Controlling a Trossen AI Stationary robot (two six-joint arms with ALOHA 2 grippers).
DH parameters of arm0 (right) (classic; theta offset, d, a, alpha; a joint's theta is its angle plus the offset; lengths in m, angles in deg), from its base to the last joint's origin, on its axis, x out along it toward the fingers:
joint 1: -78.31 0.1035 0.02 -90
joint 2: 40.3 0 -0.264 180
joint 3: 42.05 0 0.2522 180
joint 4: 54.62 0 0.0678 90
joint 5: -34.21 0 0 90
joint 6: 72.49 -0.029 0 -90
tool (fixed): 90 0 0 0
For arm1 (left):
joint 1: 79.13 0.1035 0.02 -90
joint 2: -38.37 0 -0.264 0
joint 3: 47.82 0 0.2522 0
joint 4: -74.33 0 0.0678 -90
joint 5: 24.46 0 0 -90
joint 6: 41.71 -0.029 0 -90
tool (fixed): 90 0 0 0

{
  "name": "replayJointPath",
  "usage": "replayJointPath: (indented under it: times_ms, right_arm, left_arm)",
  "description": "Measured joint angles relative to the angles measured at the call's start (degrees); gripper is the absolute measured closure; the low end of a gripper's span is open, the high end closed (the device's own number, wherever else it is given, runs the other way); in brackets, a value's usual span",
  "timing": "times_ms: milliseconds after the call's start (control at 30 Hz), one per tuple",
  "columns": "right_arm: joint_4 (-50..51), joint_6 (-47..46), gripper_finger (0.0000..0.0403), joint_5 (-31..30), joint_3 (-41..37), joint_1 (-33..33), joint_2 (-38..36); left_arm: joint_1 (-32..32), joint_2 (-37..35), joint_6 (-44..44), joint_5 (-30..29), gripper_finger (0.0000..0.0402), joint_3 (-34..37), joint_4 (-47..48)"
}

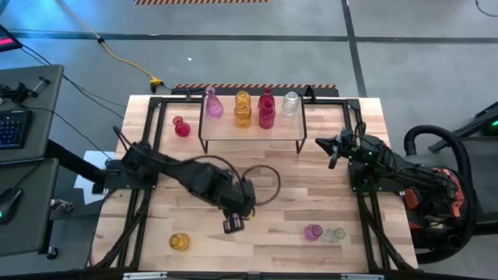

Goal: Sort vases onto shelf
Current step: Put the left pink vase on the shelf aligned with the other pink vase

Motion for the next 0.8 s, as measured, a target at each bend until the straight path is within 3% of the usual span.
replayJointPath:
  times_ms: [433, 800]
  right_arm:
    - [0.00, 0.00, 0.0403, 0.02, 0.02, 0.01, 0.09]
    - [0.00, 0.00, 0.0403, 0.01, 0.00, 0.01, 0.09]
  left_arm:
    - [6.49, -9.57, -4.50, -7.06, 0.0390, 0.24, 8.32]
    - [18.53, -16.75, -16.54, -6.57, 0.0390, 0.24, 8.13]
